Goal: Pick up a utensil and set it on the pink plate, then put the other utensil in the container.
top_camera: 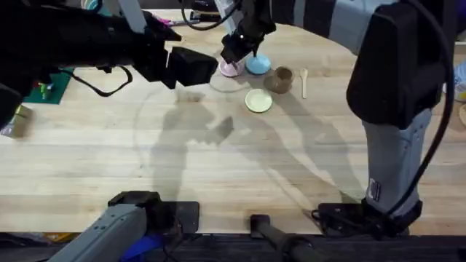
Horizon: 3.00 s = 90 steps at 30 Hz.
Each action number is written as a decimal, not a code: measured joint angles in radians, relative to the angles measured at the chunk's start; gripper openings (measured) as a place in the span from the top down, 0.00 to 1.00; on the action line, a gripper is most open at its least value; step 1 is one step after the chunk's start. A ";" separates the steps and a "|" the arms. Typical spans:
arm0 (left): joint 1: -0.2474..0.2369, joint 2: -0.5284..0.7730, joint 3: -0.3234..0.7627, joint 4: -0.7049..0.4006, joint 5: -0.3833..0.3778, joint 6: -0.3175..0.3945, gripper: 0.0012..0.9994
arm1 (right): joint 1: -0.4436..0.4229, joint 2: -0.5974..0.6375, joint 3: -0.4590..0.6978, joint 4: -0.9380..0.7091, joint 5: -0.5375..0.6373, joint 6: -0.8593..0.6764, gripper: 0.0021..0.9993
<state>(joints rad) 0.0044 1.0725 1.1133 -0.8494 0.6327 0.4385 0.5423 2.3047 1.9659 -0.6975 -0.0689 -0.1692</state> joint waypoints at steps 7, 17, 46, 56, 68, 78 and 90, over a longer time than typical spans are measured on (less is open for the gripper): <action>0.000 0.000 0.000 0.000 0.000 0.000 0.01 | 0.000 0.000 0.000 -0.006 0.000 0.000 0.94; 0.000 0.000 0.000 0.000 -0.002 0.000 0.01 | 0.000 0.000 0.000 -0.014 0.000 -0.001 0.45; 0.000 0.000 0.000 0.000 -0.008 0.000 0.01 | 0.000 -0.018 0.396 -0.397 0.159 0.016 0.00; 0.000 0.000 0.000 0.000 -0.008 0.000 0.01 | -0.026 -0.172 0.325 -0.446 0.163 0.016 0.00; 0.000 0.000 0.000 0.000 -0.008 0.000 0.01 | -0.075 -0.590 -0.083 -0.451 0.293 0.016 0.00; 0.000 0.000 0.000 0.000 -0.008 0.000 0.01 | -0.186 -0.819 -0.320 -0.432 0.314 0.054 0.00; 0.000 0.000 0.000 0.000 0.061 0.127 0.01 | -0.329 -0.981 -0.541 -0.374 0.225 0.110 0.00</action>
<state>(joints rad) 0.0044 1.0725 1.1133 -0.8494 0.6934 0.5657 0.2132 1.3238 1.4245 -1.0712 0.1564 -0.0590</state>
